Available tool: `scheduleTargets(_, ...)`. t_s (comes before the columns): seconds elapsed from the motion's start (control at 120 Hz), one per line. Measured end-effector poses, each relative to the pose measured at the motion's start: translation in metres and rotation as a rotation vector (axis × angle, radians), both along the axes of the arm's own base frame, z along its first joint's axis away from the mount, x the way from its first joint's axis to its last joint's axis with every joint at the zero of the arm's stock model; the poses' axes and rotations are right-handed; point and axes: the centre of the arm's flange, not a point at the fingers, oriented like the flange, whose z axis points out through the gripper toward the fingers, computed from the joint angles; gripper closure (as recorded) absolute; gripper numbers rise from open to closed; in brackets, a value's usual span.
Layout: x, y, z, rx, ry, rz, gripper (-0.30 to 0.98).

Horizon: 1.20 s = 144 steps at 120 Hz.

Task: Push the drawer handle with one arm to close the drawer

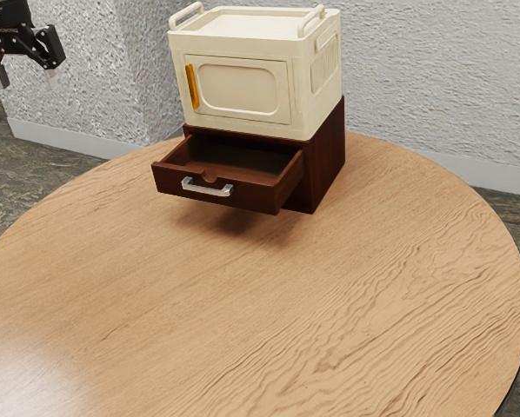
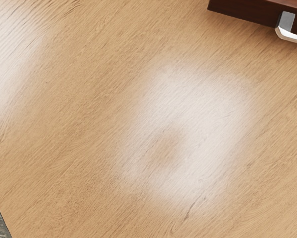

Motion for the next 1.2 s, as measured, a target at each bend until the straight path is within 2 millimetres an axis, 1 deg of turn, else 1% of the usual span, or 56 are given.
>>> scheduleTargets(0.167,0.0,0.0,0.0,0.0,0.0,-0.001,0.02)
scheduleTargets(0.183,-0.002,-0.001,0.004,0.002,-0.008,-0.002,0.02)
scheduleTargets(0.208,-0.012,-0.006,0.025,0.011,-0.05,-0.009,0.02)
scheduleTargets(0.242,-0.044,-0.019,0.081,0.034,-0.166,-0.028,0.02)
scheduleTargets(0.267,-0.066,-0.028,0.111,0.045,-0.232,-0.044,0.02)
scheduleTargets(0.283,-0.075,-0.033,0.124,0.048,-0.26,-0.053,0.02)
scheduleTargets(0.308,-0.079,-0.041,0.131,0.05,-0.279,-0.068,0.02)
scheduleTargets(0.358,-0.067,-0.064,0.129,0.046,-0.278,-0.117,0.02)
scheduleTargets(0.425,-0.047,-0.101,0.12,0.037,-0.268,-0.197,0.02)
scheduleTargets(0.483,-0.036,-0.135,0.114,0.019,-0.265,-0.268,0.02)
scheduleTargets(0.517,-0.034,-0.154,0.111,-0.001,-0.261,-0.311,0.02)
scheduleTargets(0.575,-0.036,-0.184,0.103,-0.031,-0.243,-0.39,0.02)
scheduleTargets(0.6,-0.041,-0.193,0.1,-0.047,-0.233,-0.419,0.02)
scheduleTargets(0.617,-0.048,-0.195,0.098,-0.059,-0.226,-0.434,0.02)
scheduleTargets(0.633,-0.062,-0.193,0.094,-0.077,-0.213,-0.441,0.02)
scheduleTargets(0.667,-0.092,-0.169,0.082,-0.101,-0.198,-0.411,0.02)
scheduleTargets(0.683,-0.11,-0.159,0.072,-0.112,-0.187,-0.396,0.02)
scheduleTargets(0.708,-0.143,-0.149,0.048,-0.124,-0.166,-0.372,0.02)
scheduleTargets(0.725,-0.161,-0.146,0.031,-0.128,-0.153,-0.359,0.02)
scheduleTargets(0.75,-0.183,-0.144,0.007,-0.132,-0.135,-0.345,0.02)
scheduleTargets(0.758,-0.189,-0.144,-0.005,-0.135,-0.122,-0.341,0.02)
scheduleTargets(0.792,-0.205,-0.145,-0.054,-0.148,-0.063,-0.329,0.02)
scheduleTargets(0.842,-0.217,-0.147,-0.133,-0.168,0.036,-0.314,0.02)
scheduleTargets(0.858,-0.22,-0.146,-0.153,-0.173,0.059,-0.304,0.02)
scheduleTargets(0.883,-0.225,-0.143,-0.174,-0.179,0.076,-0.289,0.02)
scheduleTargets(0.908,-0.226,-0.14,-0.187,-0.181,0.083,-0.276,0.02)
scheduleTargets(0.95,-0.226,-0.138,-0.201,-0.181,0.081,-0.264,0.02)
scheduleTargets(1.008,-0.212,-0.134,-0.223,-0.163,0.094,-0.255,0.02)
scheduleTargets(1.042,-0.197,-0.132,-0.238,-0.144,0.11,-0.259,0.02)
scheduleTargets(1.075,-0.182,-0.13,-0.248,-0.124,0.118,-0.267,0.02)
scheduleTargets(1.175,-0.124,-0.119,-0.259,-0.082,0.111,-0.284,0.02)
scheduleTargets(1.2,-0.112,-0.117,-0.262,-0.076,0.103,-0.288,0.02)
